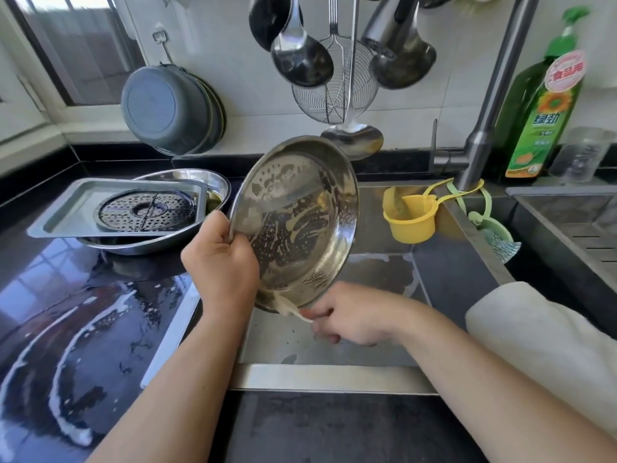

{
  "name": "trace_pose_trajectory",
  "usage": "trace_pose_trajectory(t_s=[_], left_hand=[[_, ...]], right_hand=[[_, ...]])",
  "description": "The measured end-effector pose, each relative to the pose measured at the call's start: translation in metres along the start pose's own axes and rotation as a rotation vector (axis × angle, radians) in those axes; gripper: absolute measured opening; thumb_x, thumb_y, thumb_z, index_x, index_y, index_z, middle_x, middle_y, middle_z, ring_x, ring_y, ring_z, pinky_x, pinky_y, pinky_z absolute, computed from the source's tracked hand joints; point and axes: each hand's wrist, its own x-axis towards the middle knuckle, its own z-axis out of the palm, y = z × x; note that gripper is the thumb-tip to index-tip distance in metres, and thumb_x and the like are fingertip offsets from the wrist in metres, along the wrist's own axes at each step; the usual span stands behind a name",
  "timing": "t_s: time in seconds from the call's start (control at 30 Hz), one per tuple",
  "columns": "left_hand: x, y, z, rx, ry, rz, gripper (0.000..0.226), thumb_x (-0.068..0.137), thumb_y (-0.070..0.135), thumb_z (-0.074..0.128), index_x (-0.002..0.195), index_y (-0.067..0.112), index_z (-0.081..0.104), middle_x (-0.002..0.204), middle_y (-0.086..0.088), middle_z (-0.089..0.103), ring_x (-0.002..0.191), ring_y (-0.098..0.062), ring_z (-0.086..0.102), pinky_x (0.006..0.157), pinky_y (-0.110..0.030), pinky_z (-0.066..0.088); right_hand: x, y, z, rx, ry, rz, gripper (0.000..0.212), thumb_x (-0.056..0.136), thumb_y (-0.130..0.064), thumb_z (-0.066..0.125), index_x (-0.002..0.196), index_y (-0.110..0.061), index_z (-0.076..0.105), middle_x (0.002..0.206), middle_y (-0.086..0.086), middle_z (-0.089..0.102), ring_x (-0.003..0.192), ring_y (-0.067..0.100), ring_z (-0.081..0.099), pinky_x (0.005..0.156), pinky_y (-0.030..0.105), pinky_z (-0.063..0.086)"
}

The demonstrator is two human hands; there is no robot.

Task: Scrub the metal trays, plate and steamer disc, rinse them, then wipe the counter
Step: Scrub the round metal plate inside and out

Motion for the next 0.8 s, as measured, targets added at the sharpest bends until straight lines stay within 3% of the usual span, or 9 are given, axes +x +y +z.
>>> trace_pose_trajectory(t_s=[0.07, 0.13, 0.17, 0.3, 0.37, 0.5, 0.67, 0.73, 0.8], left_hand=[[0.0, 0.003, 0.001, -0.044, 0.026, -0.054, 0.033, 0.076, -0.015, 0.046, 0.064, 0.01, 0.026, 0.06, 0.004, 0.023, 0.056, -0.01, 0.021, 0.051, -0.029, 0.02], [-0.003, 0.005, 0.003, -0.07, 0.03, -0.07, 0.034, 0.076, -0.014, 0.044, 0.065, 0.011, 0.025, 0.061, 0.004, 0.022, 0.058, -0.01, 0.02, 0.051, -0.027, 0.02], [-0.003, 0.005, 0.004, -0.076, 0.023, -0.063, 0.035, 0.077, -0.014, 0.044, 0.065, 0.012, 0.023, 0.061, 0.003, 0.022, 0.059, -0.01, 0.02, 0.051, -0.028, 0.019], [-0.003, 0.0, 0.003, -0.062, -0.012, -0.026, 0.035, 0.079, -0.013, 0.048, 0.065, 0.009, 0.024, 0.061, 0.001, 0.024, 0.06, -0.01, 0.021, 0.053, -0.033, 0.02], [-0.002, 0.003, 0.002, -0.093, 0.02, -0.049, 0.036, 0.078, -0.013, 0.047, 0.064, 0.013, 0.026, 0.061, 0.005, 0.022, 0.057, -0.009, 0.022, 0.051, -0.026, 0.02], [-0.003, 0.007, 0.003, -0.14, 0.03, -0.115, 0.039, 0.079, -0.016, 0.045, 0.063, 0.013, 0.025, 0.06, 0.003, 0.023, 0.054, -0.006, 0.023, 0.049, -0.021, 0.02], [-0.007, 0.007, 0.007, -0.134, -0.013, -0.067, 0.039, 0.081, -0.014, 0.05, 0.063, 0.01, 0.025, 0.06, 0.003, 0.024, 0.057, -0.007, 0.021, 0.05, -0.023, 0.02], [-0.003, 0.005, 0.008, -0.181, 0.047, -0.156, 0.042, 0.078, -0.015, 0.047, 0.062, 0.017, 0.025, 0.06, 0.005, 0.023, 0.056, -0.006, 0.02, 0.05, -0.022, 0.019], [0.0, 0.001, 0.006, -0.201, 0.069, -0.206, 0.042, 0.077, -0.014, 0.045, 0.062, 0.019, 0.023, 0.06, 0.009, 0.023, 0.056, -0.007, 0.019, 0.052, -0.025, 0.017]], right_hand=[[0.016, 0.013, -0.011, -0.115, 0.124, 0.067, 0.033, 0.101, -0.015, 0.056, 0.127, -0.028, 0.07, 0.093, 0.001, 0.067, 0.078, 0.02, 0.06, 0.058, 0.017, 0.044], [0.022, 0.02, -0.017, -0.218, 0.198, 0.177, 0.038, 0.1, -0.009, 0.051, 0.132, -0.021, 0.067, 0.121, 0.01, 0.067, 0.102, 0.028, 0.064, 0.082, 0.023, 0.052], [0.021, 0.017, -0.015, -0.216, 0.189, 0.165, 0.038, 0.1, -0.009, 0.051, 0.132, -0.02, 0.067, 0.121, 0.01, 0.067, 0.102, 0.027, 0.064, 0.084, 0.026, 0.052], [0.001, -0.009, 0.009, 0.136, 0.058, -0.169, 0.024, 0.102, -0.02, 0.056, 0.115, -0.023, 0.075, 0.073, -0.003, 0.061, 0.059, 0.01, 0.048, 0.053, 0.023, 0.037], [0.002, -0.006, 0.001, 0.292, 0.064, -0.156, 0.025, 0.103, -0.02, 0.057, 0.12, -0.028, 0.073, 0.065, -0.006, 0.056, 0.046, 0.006, 0.041, 0.043, 0.021, 0.031], [0.006, 0.006, -0.013, -0.13, 0.12, 0.037, 0.032, 0.101, -0.014, 0.051, 0.126, -0.019, 0.071, 0.091, 0.008, 0.063, 0.073, 0.021, 0.052, 0.056, 0.026, 0.041], [-0.005, -0.015, 0.003, 0.572, 0.023, -0.154, 0.024, 0.102, -0.018, 0.059, 0.12, -0.025, 0.072, 0.067, 0.001, 0.049, 0.041, 0.009, 0.029, 0.039, 0.02, 0.02], [-0.005, -0.008, -0.005, 0.54, 0.03, -0.134, 0.031, 0.102, -0.017, 0.058, 0.129, -0.029, 0.068, 0.068, 0.0, 0.047, 0.04, 0.008, 0.027, 0.041, 0.021, 0.018], [-0.005, 0.002, -0.014, 0.217, 0.068, -0.032, 0.032, 0.1, -0.016, 0.059, 0.127, -0.027, 0.071, 0.066, 0.0, 0.047, 0.047, 0.014, 0.032, 0.043, 0.021, 0.021]])
